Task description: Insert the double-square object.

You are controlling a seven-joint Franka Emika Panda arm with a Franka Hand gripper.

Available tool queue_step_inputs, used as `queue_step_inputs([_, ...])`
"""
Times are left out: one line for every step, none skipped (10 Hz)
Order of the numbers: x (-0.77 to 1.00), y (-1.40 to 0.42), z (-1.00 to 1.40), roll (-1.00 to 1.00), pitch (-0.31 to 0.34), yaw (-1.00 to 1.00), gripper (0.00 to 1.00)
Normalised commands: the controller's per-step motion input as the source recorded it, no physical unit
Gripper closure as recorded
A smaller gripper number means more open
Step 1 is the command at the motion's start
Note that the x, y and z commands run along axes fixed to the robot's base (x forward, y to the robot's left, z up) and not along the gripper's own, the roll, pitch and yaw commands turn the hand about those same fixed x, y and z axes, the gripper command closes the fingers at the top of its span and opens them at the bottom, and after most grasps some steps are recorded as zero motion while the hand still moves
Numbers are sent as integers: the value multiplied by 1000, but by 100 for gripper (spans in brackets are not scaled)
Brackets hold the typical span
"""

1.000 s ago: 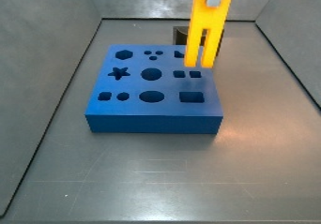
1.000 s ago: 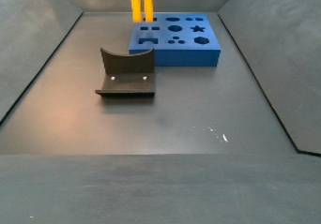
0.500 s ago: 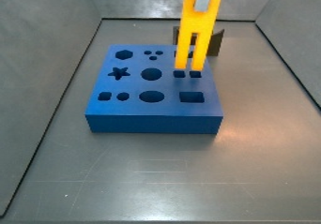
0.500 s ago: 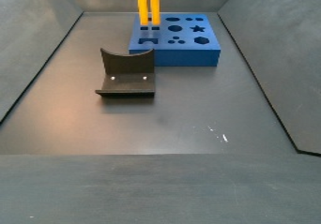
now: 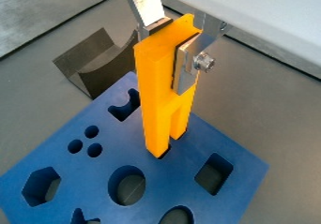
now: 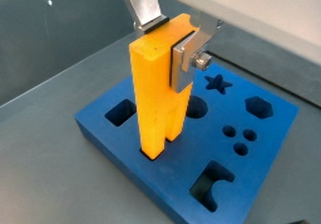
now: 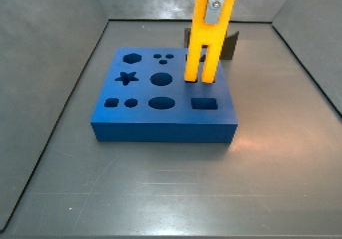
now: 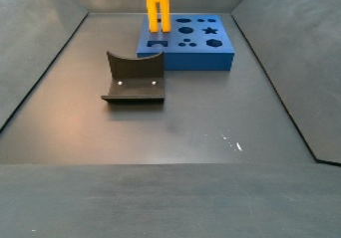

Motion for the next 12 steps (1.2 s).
queue_step_inputs([149,-97,-106,191,-4,269,100])
queue_step_inputs([94,-131,-97,223,-19,326,100])
queue_step_inputs([100,-160,-117,217,-34,363,100])
queue_step_inputs([137,-100,-183,181,-13,277,100])
queue_step_inputs([57,0,-306,119,0,0,100])
queue_step_inputs([100,6,-671,14,-17,-200,100])
queue_step_inputs([109,66,-823,-23,-61,-260,100])
queue_step_inputs([83,106,-780,-134,-80,-314,100])
queue_step_inputs([46,94,-714,-166,-93,-354,100])
queue_step_inputs([31,120,-680,-153,-106,-323,100])
queue_step_inputs([49,114,-414,-167,-114,-206,100])
queue_step_inputs([0,0,0,0,0,0,100])
